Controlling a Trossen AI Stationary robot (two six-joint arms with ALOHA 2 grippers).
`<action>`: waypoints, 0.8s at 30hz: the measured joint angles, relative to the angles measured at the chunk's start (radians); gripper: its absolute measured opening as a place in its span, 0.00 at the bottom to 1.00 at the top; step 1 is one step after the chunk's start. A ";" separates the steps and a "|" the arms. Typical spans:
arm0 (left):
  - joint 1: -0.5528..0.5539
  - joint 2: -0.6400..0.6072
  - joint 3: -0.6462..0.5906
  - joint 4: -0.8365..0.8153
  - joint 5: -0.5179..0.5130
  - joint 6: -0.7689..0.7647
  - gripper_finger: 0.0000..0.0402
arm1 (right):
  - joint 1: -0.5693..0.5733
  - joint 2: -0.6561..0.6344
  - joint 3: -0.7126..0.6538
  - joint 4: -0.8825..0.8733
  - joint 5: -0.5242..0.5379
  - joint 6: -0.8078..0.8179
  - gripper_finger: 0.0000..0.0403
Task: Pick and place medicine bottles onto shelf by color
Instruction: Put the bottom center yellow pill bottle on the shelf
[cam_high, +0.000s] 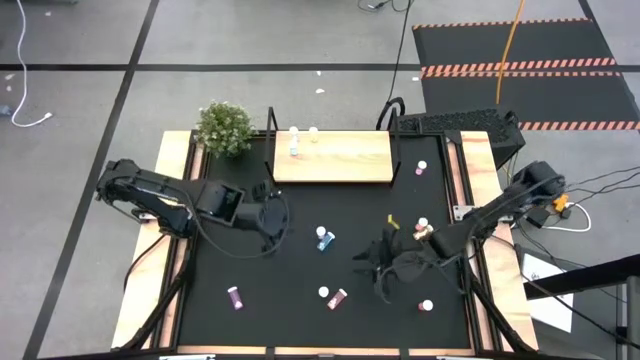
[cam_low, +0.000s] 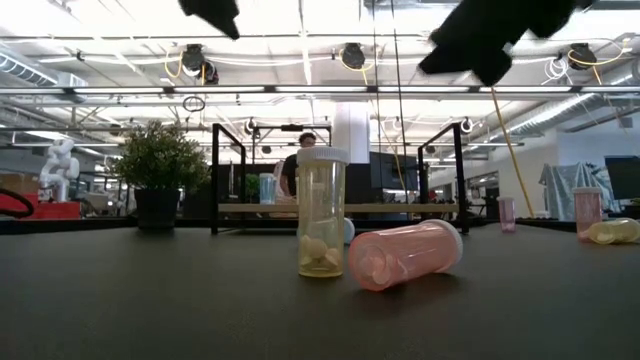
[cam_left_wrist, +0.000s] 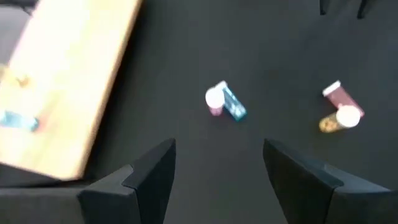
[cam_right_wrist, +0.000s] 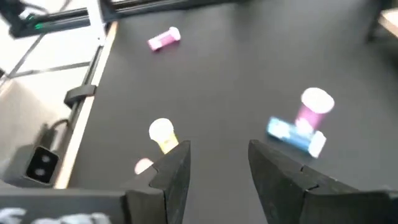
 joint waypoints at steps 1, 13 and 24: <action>-0.007 0.000 -0.018 0.000 0.007 -0.023 0.61 | -0.010 0.025 -0.020 0.057 -0.025 -0.035 0.39; -0.126 0.001 -0.094 0.003 0.036 -0.380 0.61 | -0.113 0.362 -0.074 0.527 -0.283 -0.301 0.39; -0.218 0.001 -0.098 0.002 0.071 -0.527 0.61 | -0.157 0.516 -0.072 0.724 -0.459 -0.378 0.40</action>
